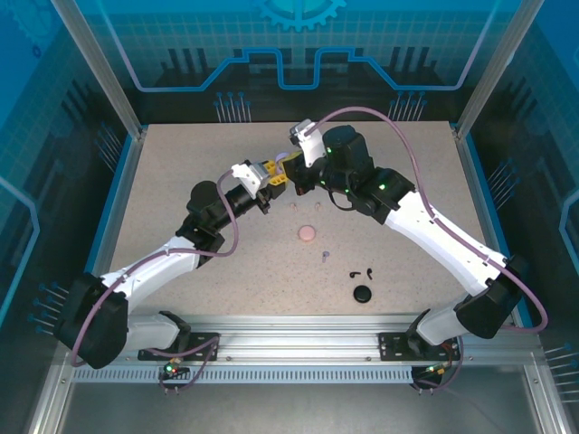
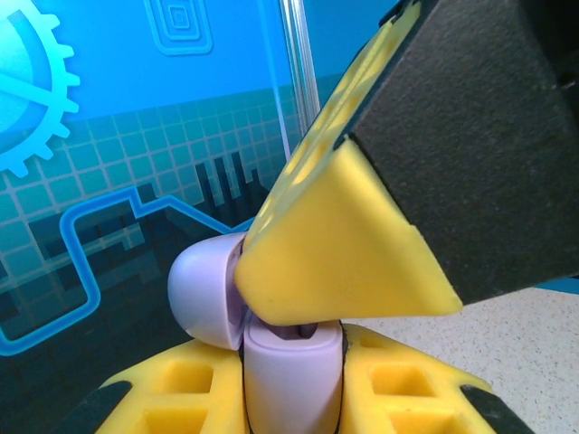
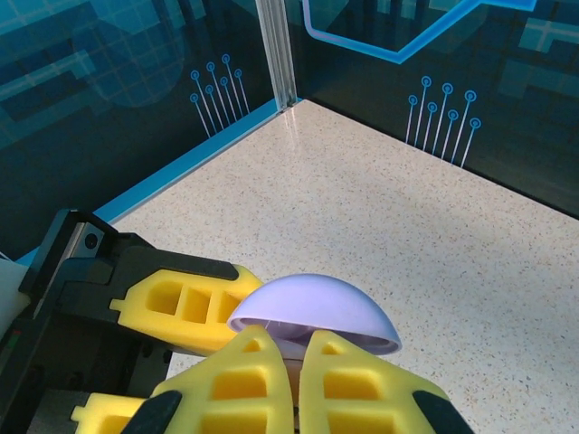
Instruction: Insert wireless bluetooth earbuds into charging case
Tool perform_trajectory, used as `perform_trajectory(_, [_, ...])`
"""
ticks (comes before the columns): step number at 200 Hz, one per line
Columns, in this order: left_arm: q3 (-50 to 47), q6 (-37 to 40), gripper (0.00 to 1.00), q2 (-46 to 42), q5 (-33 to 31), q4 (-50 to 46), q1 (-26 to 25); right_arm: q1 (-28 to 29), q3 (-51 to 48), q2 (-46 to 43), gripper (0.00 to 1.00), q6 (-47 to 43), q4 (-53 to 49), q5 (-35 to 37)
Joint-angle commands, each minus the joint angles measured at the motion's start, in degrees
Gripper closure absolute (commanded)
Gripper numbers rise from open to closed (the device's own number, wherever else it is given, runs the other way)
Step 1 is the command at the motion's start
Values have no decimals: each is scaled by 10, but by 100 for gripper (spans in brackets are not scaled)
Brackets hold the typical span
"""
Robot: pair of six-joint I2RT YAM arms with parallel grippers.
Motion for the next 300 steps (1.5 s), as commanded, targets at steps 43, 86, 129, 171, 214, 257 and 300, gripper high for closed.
perform_trajectory(43, [30,-9,100,-5,0,25,-4,0,4,-2,75,-5,-34,-24])
perform_trajectory(86, [14,-32,100,5,-15,45,-3,-16,74,-12,44,67,-65,-37])
perform_trajectory(129, [-3,-46,100,5,-36,63,-4,-73,92,-48,31,179,-107,-40])
perform_trajectory(171, [-19,-67,100,3,-60,84,-4,-125,43,-52,30,284,-227,30])
perform_trajectory(214, [-22,-94,100,-6,-81,102,-4,-110,-98,-13,32,376,-254,51])
perform_trajectory(257, [-31,-103,100,-33,-84,100,-4,-56,-193,43,33,507,-233,77])
perform_trajectory(300, [-41,-112,100,-50,-85,101,-4,-17,-177,135,34,566,-245,71])
